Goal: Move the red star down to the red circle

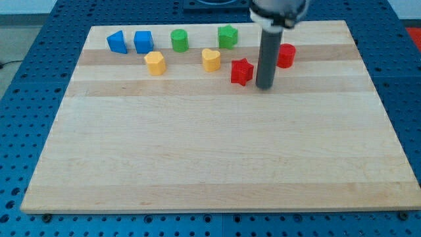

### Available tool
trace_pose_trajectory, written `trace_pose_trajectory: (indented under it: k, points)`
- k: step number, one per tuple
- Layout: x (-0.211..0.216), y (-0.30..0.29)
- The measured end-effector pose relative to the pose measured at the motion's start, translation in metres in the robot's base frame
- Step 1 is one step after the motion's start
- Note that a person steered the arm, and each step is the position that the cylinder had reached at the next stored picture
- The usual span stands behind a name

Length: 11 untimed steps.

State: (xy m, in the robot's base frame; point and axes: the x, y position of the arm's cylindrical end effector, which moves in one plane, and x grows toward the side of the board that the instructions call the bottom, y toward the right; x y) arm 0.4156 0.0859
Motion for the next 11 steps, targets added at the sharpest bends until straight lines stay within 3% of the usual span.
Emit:
trace_pose_trajectory:
  k: [1,2,3,5,8,9,11]
  points:
    - [0.034,-0.028]
    - [0.004,-0.085]
    - [-0.032,-0.089]
    - [-0.048,-0.108]
    - [-0.065,-0.044]
    - [-0.101,-0.024]
    - [-0.036,0.01]
